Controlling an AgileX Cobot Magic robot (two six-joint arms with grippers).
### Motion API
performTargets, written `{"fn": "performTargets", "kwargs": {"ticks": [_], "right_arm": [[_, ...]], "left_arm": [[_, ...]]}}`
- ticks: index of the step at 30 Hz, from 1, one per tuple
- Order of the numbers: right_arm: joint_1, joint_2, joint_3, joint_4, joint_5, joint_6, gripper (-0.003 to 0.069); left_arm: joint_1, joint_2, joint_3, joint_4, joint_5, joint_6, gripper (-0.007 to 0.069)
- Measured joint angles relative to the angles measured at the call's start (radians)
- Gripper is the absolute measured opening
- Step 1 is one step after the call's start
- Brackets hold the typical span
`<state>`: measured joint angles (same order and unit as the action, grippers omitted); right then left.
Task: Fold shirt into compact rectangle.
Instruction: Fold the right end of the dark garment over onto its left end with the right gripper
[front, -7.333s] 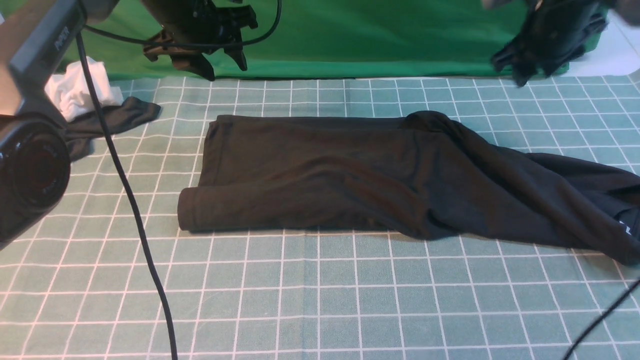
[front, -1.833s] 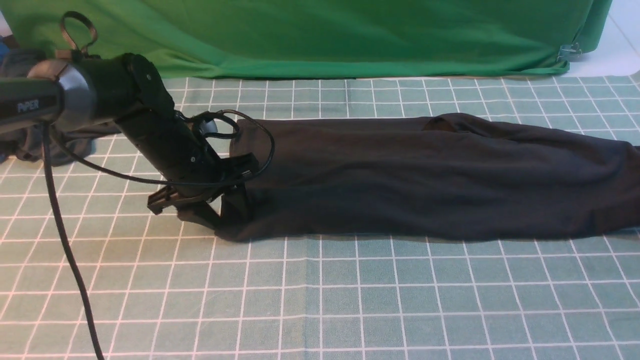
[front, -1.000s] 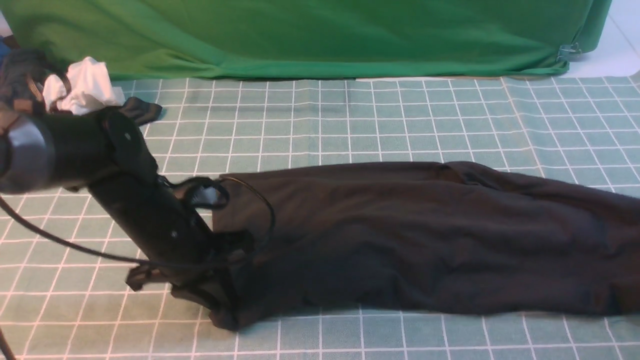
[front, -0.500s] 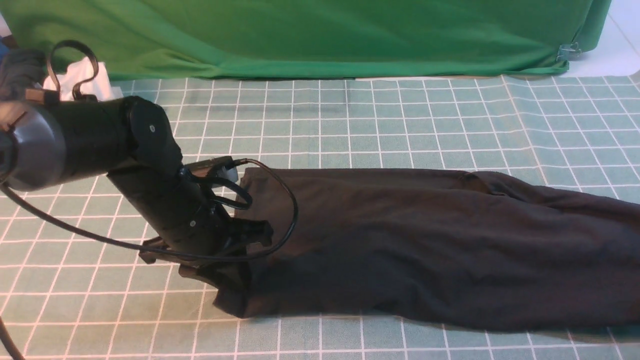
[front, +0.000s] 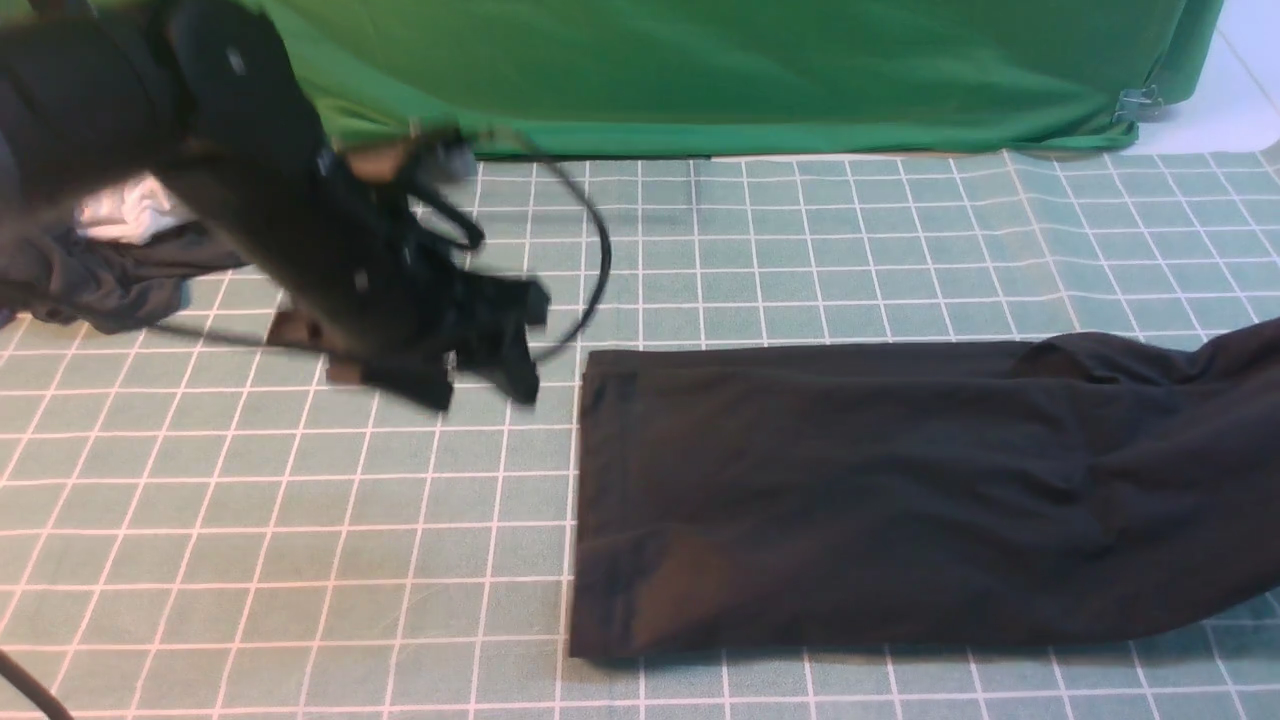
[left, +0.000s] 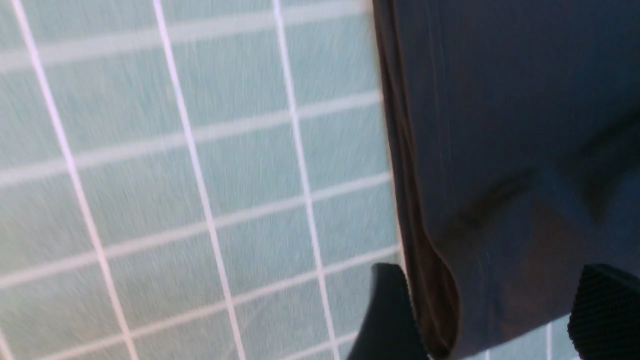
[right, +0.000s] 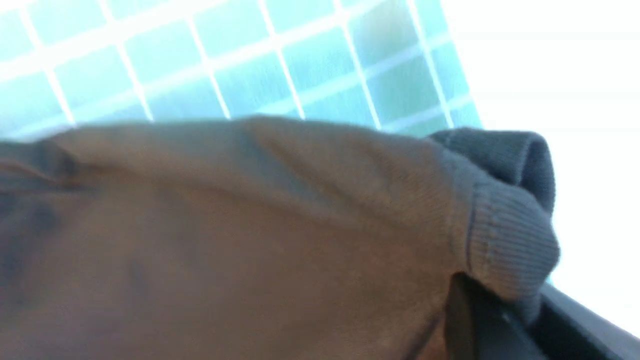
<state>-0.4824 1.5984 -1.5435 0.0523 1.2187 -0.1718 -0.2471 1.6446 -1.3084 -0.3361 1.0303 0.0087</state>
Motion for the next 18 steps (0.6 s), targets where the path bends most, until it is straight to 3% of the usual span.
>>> {"fn": "performTargets", "kwargs": {"ticks": [5, 11, 13, 14, 18], "right_arm": [[0.117, -0.043, -0.01, 0.127, 0.001, 0.074, 0.0046], [0.44, -0.054, -0.011, 0.211, -0.005, 0.116, 0.0046], [0.513, -0.051, -0.011, 0.218, -0.016, 0.12, 0.0046], [0.597, -0.046, -0.011, 0.227, -0.031, 0.137, 0.0046], [0.812, -0.006, -0.01, 0.233, -0.093, 0.224, 0.0046]], "left_arm": [[0.0, -0.016, -0.131, 0.065, -0.008, -0.009, 0.0356], [0.0, -0.016, -0.184, 0.147, -0.02, -0.009, 0.0134], [0.004, -0.016, -0.184, 0.157, -0.023, -0.009, 0.0098], [0.011, -0.016, -0.184, 0.154, -0.024, -0.009, 0.0053], [0.085, -0.016, -0.184, 0.078, -0.039, 0.003, 0.0015]]}}
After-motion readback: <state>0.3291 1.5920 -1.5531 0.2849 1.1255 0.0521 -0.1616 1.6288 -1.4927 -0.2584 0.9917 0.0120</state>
